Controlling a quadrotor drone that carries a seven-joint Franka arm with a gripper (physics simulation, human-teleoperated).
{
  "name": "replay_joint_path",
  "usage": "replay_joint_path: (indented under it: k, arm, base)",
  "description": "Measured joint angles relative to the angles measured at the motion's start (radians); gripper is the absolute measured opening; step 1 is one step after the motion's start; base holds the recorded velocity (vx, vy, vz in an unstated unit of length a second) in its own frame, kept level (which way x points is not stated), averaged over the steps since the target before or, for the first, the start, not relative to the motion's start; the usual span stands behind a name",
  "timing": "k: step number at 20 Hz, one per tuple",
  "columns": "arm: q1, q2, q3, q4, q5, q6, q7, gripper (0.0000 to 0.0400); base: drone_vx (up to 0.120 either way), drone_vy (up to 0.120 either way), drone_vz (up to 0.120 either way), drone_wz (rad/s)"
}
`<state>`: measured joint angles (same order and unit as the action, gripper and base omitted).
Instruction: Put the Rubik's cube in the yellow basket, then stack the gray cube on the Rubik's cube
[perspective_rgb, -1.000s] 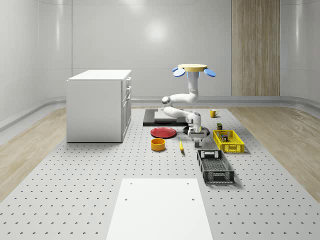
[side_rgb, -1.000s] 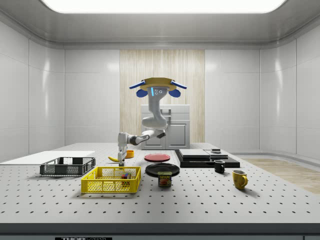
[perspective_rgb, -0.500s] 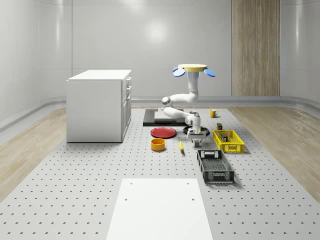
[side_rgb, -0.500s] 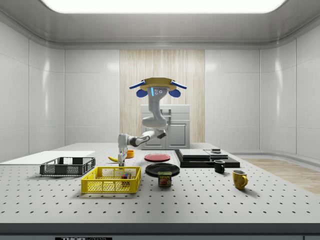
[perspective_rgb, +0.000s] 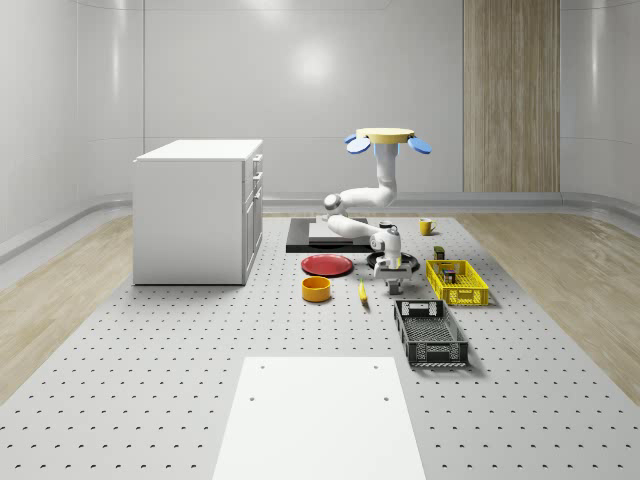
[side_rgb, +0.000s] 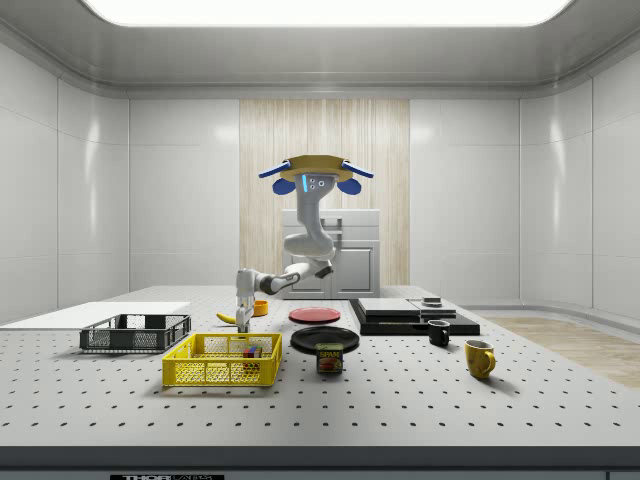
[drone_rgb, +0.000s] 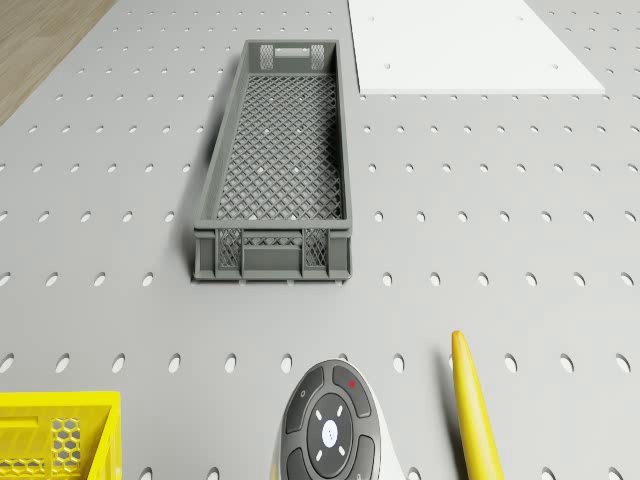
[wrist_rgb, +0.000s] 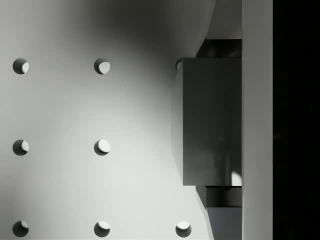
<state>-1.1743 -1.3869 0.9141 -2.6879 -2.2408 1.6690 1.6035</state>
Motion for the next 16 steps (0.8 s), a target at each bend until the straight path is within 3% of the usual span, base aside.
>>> replay_joint_path:
  k: [6,12,16]
  arm:
    - [0.006,0.006,0.002,-0.003,-0.001,-0.008,-0.004,0.0254]
    - [0.024,0.003,0.048,-0.040,0.041,-0.043,-0.004,0.0251]
    - [0.035,0.001,0.085,-0.065,0.076,-0.068,-0.003,0.0250]
  base:
    - [0.000,0.000,0.000,0.000]
    - [0.000,0.000,0.000,0.000]
    - [0.000,0.000,0.120,0.000]
